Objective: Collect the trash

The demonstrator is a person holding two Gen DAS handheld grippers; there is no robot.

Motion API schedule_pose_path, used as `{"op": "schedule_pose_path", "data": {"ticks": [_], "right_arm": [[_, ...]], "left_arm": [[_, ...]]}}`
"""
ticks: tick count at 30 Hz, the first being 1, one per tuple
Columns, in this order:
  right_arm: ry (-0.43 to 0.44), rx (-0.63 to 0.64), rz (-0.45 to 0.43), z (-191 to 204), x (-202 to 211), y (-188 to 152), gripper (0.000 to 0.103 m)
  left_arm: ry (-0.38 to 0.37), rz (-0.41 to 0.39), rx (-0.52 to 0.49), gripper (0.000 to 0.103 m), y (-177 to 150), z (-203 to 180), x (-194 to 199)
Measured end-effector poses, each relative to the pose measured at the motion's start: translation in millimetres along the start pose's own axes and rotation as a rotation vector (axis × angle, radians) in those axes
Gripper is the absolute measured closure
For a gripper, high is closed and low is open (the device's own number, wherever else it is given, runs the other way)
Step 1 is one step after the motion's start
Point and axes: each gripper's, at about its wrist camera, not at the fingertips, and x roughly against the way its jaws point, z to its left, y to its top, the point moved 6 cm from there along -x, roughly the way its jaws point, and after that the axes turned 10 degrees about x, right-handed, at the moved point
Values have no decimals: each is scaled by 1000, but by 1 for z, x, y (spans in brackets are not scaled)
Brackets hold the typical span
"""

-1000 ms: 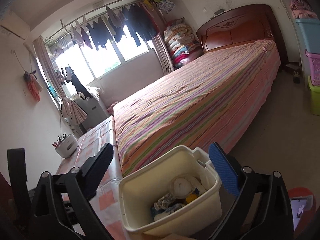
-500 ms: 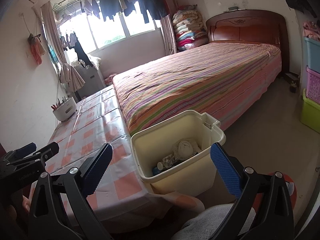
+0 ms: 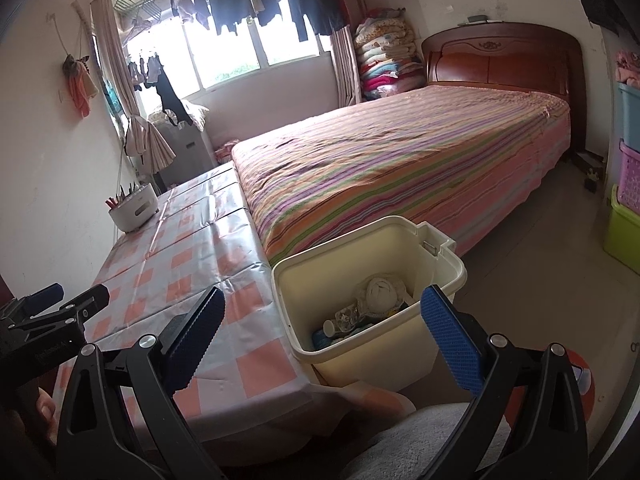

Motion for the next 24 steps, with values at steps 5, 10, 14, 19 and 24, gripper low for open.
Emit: {"op": "schedule_pose_path", "data": {"ticks": [5,10,14,19,24], "right_arm": [[-9,-4,-1,1,3,1,6],[-3,18,-1,5,-1,3,6],[6,41,-3,11,-2,6,6],[16,50,4,16,-6,5,6],[15,50,5,19,-6,5,6]], "left_arm": [[2,-5,5,13,0,2,0],[0,2,10,13,-1,4,-4],[2,18,29,13,-2,9,-8],[4,26,51,13,-3,16,-11],[-10,37,69,13,-3,19,-12]]}}
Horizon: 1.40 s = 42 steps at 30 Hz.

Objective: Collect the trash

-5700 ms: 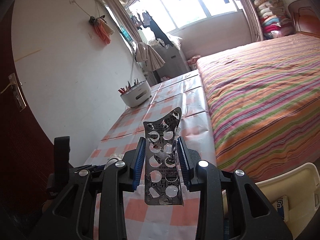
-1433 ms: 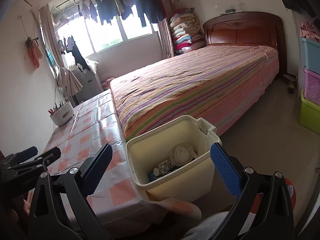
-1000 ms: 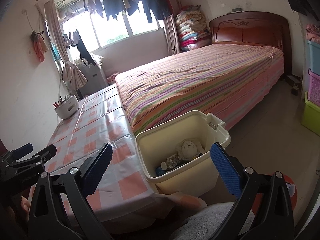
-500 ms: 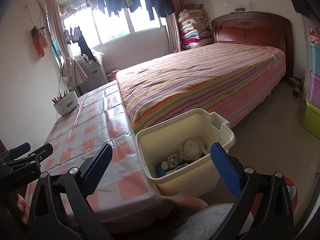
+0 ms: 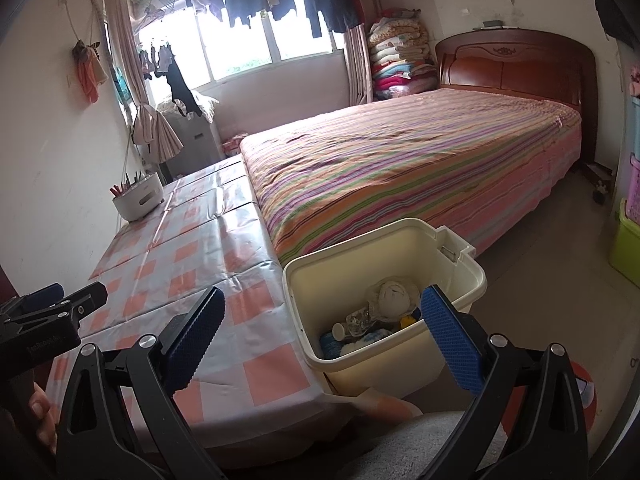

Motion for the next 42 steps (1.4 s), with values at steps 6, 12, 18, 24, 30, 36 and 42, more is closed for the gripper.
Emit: {"op": "schedule_pose_path", "data": {"ticks": [6,12,18,24,30,36,42], "right_arm": [[-1,-3,0,1,-1,0,6],[1,1,4,3,-4,-1,6],[9,11,11,6,-12,-1,6],[22,20,14,12,-17,1,6],[37,34,15,20,-21,6,6],[62,49,10,32,-27,15,6],[82,68,11,43,-33,19,6]], "left_arm": [[7,12,-16,13,-3,-2,-4],[6,19,-27,13,-4,-4,-6],[8,38,-30,13,-6,-3,-11],[-5,63,-35,13,-8,-1,-16],[-5,81,-31,13,-11,3,-21],[7,77,-37,13,-10,7,-23],[18,82,-35,13,-9,13,-29]]}}
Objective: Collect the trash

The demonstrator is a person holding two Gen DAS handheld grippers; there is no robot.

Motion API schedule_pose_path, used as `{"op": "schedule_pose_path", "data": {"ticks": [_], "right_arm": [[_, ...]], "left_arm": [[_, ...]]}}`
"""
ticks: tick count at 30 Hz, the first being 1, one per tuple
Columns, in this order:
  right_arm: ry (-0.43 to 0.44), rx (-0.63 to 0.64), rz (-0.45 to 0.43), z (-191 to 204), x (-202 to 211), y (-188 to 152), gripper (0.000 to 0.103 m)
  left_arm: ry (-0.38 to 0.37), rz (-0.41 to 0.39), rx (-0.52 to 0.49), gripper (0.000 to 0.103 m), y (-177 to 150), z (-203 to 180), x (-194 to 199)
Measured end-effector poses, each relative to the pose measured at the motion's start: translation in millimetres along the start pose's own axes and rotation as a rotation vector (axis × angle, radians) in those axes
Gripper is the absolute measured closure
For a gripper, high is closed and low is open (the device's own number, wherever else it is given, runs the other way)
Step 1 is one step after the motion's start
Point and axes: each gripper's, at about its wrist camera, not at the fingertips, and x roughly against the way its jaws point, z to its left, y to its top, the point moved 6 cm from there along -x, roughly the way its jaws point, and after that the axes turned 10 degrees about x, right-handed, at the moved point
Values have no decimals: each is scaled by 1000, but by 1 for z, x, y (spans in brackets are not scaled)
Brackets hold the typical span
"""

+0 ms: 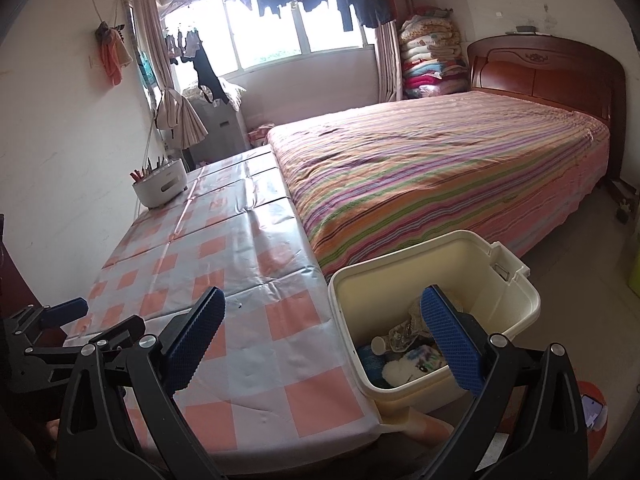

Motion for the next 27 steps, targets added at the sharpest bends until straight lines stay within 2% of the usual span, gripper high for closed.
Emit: {"op": "schedule_pose_path", "data": {"ticks": [27], "right_arm": [[18,4,32,11,-21,-2,6]], "left_arm": [[29,9,-20,13,1,3,-15]]}}
